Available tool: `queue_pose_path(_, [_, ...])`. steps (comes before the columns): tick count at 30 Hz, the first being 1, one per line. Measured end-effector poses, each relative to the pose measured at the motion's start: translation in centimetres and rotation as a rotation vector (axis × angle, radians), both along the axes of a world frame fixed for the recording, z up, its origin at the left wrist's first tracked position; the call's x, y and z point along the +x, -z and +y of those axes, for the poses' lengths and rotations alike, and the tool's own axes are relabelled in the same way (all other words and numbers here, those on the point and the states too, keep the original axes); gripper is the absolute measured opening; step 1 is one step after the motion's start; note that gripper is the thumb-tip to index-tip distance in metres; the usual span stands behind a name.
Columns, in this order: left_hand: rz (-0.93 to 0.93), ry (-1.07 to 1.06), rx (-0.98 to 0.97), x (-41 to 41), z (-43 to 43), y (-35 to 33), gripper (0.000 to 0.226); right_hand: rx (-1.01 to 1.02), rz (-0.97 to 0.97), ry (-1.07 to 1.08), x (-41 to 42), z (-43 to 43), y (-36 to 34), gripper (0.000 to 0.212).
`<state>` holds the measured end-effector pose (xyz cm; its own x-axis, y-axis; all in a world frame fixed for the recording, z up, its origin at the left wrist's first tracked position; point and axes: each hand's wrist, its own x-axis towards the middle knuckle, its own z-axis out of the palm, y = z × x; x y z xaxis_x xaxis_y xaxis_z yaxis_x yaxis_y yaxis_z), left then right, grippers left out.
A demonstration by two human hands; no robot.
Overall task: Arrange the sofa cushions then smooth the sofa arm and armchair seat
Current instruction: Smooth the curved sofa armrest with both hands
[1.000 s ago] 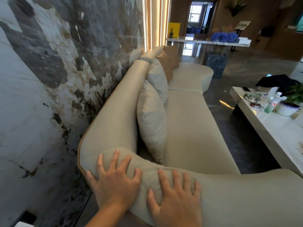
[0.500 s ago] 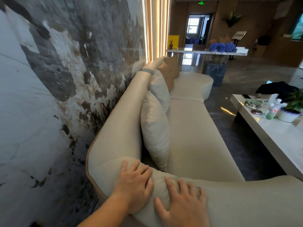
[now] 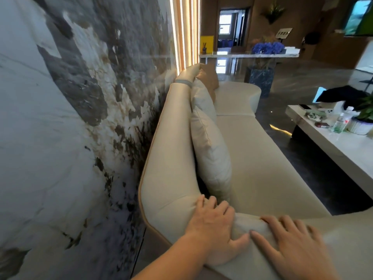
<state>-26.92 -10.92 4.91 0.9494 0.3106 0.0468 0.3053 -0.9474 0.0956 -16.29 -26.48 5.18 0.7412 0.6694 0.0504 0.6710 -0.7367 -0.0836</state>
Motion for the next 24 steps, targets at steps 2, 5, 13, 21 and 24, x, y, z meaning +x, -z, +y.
queue_pose_path(2, [-0.017,0.021,-0.045,-0.5,0.7,0.1,0.067,0.020,-0.021,0.058,-0.6,0.7,0.2,0.080])
queue_pose_path(5, [-0.036,0.046,-0.054,-1.5,1.9,0.0,0.064,0.019,0.030,0.091,-1.8,1.8,0.3,0.079])
queue_pose_path(13, [-0.013,0.149,0.058,-6.1,6.1,-0.4,0.049,-0.062,0.115,0.047,-6.7,5.3,1.0,0.075])
queue_pose_path(21, [-0.040,0.142,-0.041,-7.0,6.7,-0.9,0.045,0.023,0.202,-0.116,-7.2,5.4,1.1,0.089])
queue_pose_path(24, [-0.036,0.137,-0.017,-6.9,6.4,-1.0,0.045,0.010,0.276,-0.378,-5.2,4.0,0.8,0.088])
